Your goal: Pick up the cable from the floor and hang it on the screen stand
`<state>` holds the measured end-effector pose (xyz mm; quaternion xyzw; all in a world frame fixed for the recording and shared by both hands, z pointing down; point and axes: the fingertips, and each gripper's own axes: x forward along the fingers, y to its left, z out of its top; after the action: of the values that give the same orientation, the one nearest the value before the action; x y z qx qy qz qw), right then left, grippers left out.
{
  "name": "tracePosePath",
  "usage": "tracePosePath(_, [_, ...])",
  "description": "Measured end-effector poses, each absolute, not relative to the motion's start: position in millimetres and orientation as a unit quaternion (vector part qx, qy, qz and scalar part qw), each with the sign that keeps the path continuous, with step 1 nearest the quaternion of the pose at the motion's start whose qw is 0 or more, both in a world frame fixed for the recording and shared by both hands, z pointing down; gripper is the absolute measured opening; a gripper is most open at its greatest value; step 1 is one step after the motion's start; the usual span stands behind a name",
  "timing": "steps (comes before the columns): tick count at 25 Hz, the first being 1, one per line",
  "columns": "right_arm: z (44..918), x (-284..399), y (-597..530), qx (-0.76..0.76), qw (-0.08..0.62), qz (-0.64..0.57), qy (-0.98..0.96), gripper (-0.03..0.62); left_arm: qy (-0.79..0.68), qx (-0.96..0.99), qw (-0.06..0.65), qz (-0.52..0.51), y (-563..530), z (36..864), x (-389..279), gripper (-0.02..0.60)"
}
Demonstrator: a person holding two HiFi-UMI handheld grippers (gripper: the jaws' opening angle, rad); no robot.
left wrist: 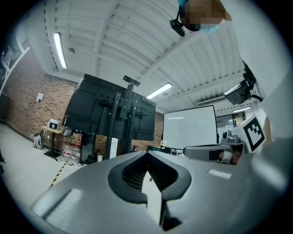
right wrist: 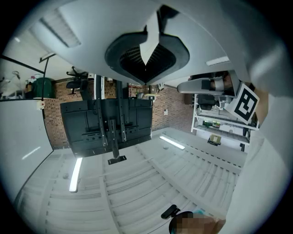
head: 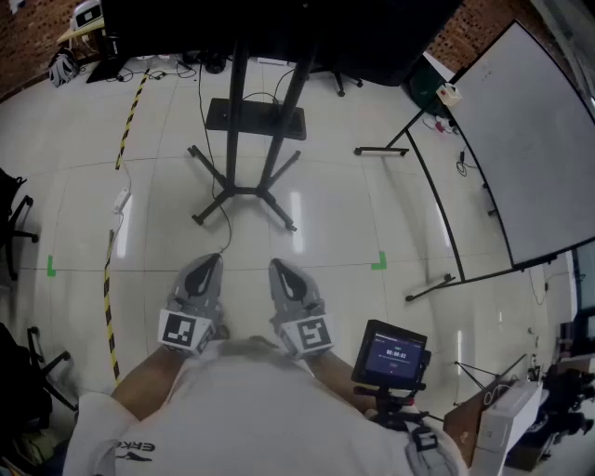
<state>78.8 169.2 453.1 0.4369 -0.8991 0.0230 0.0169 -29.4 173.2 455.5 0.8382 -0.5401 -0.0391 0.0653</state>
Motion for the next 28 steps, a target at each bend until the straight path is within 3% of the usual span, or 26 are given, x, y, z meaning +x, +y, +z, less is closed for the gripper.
tracePosePath(10, [456.3, 24.4, 57.2, 0.464, 0.02, 0.022, -0.885, 0.014, -0.54, 0.839, 0.06, -0.033, 66.4, 460.7, -105.2, -0.002])
tracePosePath(28, [481.8, 20.4, -139.8, 0.372, 0.026, 0.051, -0.926, 0.013, -0.627, 0.776, 0.061, -0.013, -112.0, 482.0, -114.7, -0.002])
